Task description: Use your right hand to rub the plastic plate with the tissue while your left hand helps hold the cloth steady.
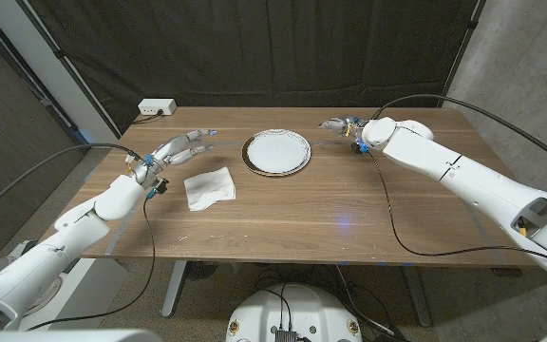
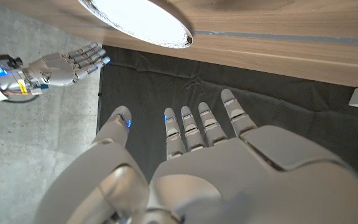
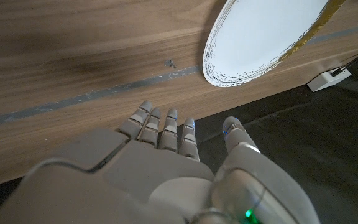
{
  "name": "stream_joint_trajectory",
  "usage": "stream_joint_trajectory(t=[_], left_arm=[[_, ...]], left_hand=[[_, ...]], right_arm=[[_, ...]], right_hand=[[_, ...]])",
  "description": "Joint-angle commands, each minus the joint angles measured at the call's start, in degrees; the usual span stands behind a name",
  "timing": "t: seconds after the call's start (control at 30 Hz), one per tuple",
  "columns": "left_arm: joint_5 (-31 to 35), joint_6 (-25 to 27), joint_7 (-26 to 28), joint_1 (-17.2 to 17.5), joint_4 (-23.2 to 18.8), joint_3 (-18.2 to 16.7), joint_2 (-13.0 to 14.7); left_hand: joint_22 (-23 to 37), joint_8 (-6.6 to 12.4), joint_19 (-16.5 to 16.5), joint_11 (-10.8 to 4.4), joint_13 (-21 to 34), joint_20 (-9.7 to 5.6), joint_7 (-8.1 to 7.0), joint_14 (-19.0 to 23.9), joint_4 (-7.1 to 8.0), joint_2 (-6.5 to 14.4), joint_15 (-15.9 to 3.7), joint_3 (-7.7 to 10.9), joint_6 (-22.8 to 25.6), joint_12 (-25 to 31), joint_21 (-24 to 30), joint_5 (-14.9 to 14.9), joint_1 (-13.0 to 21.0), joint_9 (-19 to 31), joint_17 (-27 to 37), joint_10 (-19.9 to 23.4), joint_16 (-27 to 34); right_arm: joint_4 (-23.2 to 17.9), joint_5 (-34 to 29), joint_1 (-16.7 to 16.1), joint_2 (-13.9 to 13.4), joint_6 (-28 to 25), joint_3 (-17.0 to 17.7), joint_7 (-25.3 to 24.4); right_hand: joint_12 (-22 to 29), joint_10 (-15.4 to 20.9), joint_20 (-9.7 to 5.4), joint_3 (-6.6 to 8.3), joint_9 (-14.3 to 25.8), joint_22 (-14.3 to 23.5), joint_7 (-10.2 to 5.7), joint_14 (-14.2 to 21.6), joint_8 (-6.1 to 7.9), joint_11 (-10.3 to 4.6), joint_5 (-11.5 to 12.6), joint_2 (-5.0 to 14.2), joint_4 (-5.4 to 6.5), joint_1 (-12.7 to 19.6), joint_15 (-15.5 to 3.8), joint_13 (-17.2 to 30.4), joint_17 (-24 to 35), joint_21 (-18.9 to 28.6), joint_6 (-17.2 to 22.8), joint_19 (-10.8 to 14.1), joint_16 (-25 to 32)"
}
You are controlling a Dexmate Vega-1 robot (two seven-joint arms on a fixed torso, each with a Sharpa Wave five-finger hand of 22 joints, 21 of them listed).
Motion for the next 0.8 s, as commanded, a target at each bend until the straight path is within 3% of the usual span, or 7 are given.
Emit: stream_joint_trajectory(t=[0.03,0.53,0.8], left_arm=[[5.94,2.18,-0.6,0.46,-2.11,-0.5,2.26],[9.42,4.37,-3.09,1.48,-4.91,-0.72,6.34],[11.46,5.14,-4.15,2.88,-6.53,-1.17,9.09]], left_hand=[[-0.08,0.24,0.72,0.0,-0.01,0.2,0.13,0.66,-0.2,-0.13,-0.58,0.32,0.64,-0.12,0.64,0.37,0.63,0.08,0.05,0.31,0.03],[-0.24,0.5,1.88,-0.36,-0.01,-0.23,0.0,1.26,-0.99,-0.41,-1.3,0.78,1.86,-0.63,0.84,0.18,1.82,0.1,-0.08,0.25,-0.14],[-0.36,-0.74,2.72,-0.35,0.0,0.12,-0.57,1.41,-1.99,-1.05,-1.3,1.23,-0.74,-1.45,0.89,0.1,3.43,0.09,-0.21,-0.83,-0.48]], right_arm=[[4.22,-6.6,7.55,1.94,-0.97,-7.95,5.8],[6.39,-17.48,15.36,5.13,-6.13,-18.73,11.16],[7.4,-21.1,18.22,6.45,-5.98,-23.02,14.19]], right_hand=[[0.39,0.27,-0.34,0.61,0.15,0.32,0.02,0.06,0.09,-0.53,0.49,0.17,-0.13,1.3,-0.96,-0.05,0.01,0.31,0.52,0.36,0.01],[-0.17,-1.24,-1.47,1.56,0.19,0.34,0.02,-0.76,-0.04,-1.83,0.67,0.11,-0.77,3.46,-2.34,-0.05,-0.02,0.38,0.32,0.56,-0.35],[-0.74,-3.13,-1.9,2.08,0.22,0.36,0.05,-1.59,-0.28,-2.1,0.61,0.05,-1.2,4.96,-2.87,-0.05,-0.01,0.37,-0.4,0.51,-0.53]])
